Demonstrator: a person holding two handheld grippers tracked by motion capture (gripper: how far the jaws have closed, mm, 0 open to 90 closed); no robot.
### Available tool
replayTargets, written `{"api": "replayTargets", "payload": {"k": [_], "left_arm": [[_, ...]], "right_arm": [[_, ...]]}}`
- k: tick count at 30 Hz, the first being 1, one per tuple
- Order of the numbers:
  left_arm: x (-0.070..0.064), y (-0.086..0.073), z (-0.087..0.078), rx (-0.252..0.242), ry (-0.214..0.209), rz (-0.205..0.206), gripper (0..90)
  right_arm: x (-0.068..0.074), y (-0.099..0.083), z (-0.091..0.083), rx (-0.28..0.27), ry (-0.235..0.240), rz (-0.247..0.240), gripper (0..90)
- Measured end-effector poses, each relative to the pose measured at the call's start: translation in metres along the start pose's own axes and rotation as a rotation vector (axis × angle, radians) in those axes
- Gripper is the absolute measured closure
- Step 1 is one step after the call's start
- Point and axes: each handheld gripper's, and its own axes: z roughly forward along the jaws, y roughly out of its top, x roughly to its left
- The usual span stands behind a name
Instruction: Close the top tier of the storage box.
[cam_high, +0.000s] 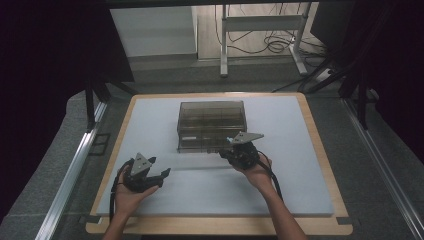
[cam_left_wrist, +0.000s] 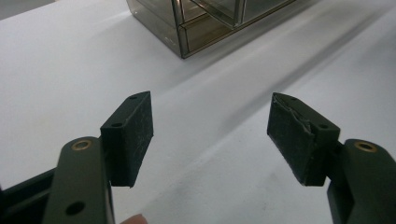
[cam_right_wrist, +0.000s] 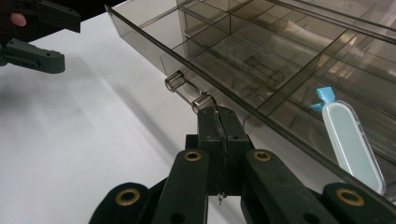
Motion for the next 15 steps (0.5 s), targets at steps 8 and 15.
{"api": "replayTargets", "payload": {"k": [8, 15], "left_arm": [[-0.0002, 0.0000, -0.0002, 0.000, 0.000, 0.001, 32.3], [-0.0004, -0.0001, 0.0001, 0.001, -0.001, 0.002, 32.3]], "right_arm": [[-0.0024, 0.0005, 0.0007, 0.002, -0.008, 0.005, 88.6], [-0.0040, 0.0029, 0.0010, 0.002, -0.013, 0.006, 88.6]]}}
